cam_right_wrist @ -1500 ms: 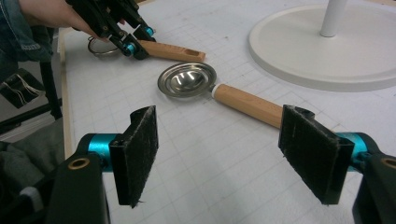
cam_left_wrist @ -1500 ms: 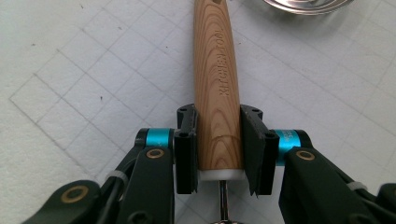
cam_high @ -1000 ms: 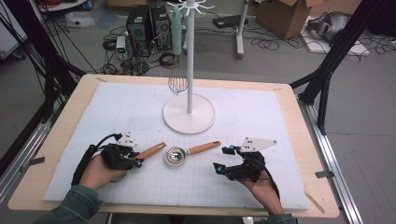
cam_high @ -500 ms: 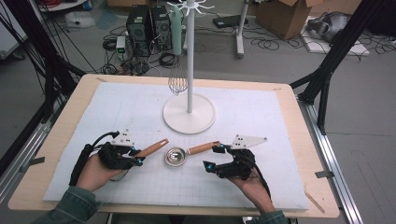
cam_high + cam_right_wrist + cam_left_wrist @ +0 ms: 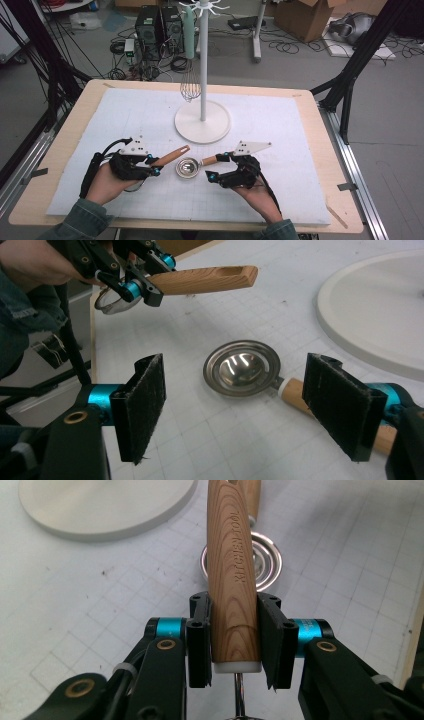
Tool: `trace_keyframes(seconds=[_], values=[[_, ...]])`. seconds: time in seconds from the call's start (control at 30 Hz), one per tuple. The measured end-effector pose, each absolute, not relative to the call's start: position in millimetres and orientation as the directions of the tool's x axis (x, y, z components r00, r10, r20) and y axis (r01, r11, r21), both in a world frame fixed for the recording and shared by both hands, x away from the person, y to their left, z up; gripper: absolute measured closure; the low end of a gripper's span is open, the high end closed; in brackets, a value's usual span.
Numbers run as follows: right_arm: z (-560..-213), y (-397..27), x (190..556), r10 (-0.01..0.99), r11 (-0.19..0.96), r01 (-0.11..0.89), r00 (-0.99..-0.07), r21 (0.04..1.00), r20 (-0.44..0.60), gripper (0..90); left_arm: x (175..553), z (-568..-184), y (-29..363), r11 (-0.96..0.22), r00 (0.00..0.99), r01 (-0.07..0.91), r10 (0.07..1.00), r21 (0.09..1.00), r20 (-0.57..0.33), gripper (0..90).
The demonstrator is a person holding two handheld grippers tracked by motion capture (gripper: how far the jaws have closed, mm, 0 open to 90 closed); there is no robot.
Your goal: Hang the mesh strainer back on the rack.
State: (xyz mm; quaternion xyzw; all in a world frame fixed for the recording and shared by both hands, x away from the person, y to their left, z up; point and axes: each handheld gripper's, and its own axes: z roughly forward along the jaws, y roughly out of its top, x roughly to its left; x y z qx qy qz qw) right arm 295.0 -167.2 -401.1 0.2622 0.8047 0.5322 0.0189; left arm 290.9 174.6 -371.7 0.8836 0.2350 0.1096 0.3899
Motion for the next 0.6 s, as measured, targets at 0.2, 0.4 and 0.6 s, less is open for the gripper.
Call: trace_keyframes(seconds=[0.2, 0.4, 0.6], values=[[-395, -158, 305, 0.434, 0.292, 0.410, -0.862, 0.864, 0.262, 24.1, 297, -368, 167, -0.570, 0.871, 0.313, 0.490, 0.760, 0.010, 68.6], [-392, -144, 316, 0.429, 0.296, 0.424, -0.860, 0.856, 0.278, 24.1, 302, -365, 159, -0.564, 0.881, 0.296, 0.473, 0.771, 0.007, 68.6], [-395, -133, 325, 0.417, 0.277, 0.451, -0.852, 0.849, 0.317, 24.3, 304, -359, 149, -0.564, 0.893, 0.270, 0.449, 0.780, 0.015, 68.6]])
